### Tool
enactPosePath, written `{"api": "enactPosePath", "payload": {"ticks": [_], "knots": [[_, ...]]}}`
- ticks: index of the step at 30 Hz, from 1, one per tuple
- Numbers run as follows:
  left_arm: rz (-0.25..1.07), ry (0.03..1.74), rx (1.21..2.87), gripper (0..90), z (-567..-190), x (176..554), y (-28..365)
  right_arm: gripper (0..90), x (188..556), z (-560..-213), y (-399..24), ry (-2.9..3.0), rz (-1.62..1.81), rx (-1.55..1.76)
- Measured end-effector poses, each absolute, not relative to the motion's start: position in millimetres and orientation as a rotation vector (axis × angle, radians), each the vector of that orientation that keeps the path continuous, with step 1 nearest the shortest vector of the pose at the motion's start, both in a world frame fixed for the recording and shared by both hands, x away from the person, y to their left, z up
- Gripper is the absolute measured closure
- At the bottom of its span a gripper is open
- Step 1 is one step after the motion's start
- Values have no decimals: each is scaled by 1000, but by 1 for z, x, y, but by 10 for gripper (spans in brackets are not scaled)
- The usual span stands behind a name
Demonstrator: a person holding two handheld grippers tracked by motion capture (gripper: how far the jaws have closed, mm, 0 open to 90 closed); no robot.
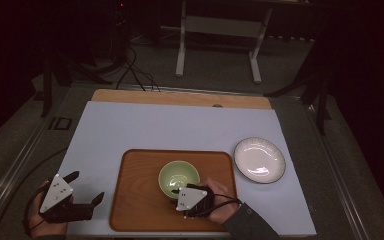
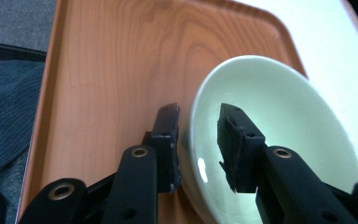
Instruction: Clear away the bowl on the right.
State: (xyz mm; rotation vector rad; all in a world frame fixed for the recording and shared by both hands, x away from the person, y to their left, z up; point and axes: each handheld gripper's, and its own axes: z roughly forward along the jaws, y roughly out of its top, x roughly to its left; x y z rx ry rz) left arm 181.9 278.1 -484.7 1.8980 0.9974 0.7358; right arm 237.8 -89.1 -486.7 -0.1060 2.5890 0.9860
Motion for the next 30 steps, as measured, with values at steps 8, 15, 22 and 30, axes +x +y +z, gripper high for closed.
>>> {"api": "enactPosePath", "payload": {"ticks": [8,15,22,30], "knots": [[736,997,1898,15,-485,182,278,675,235,-475,-96,2556,1016,-108],[735,997,1899,15,-485,182,278,665,236,-465,-106,2515,1044,-80],[736,997,1899,15,-485,182,278,634,243,-461,-118,2502,1030,-38],[735,998,1900,15,-485,182,278,558,249,-463,-131,2489,1024,26]]}}
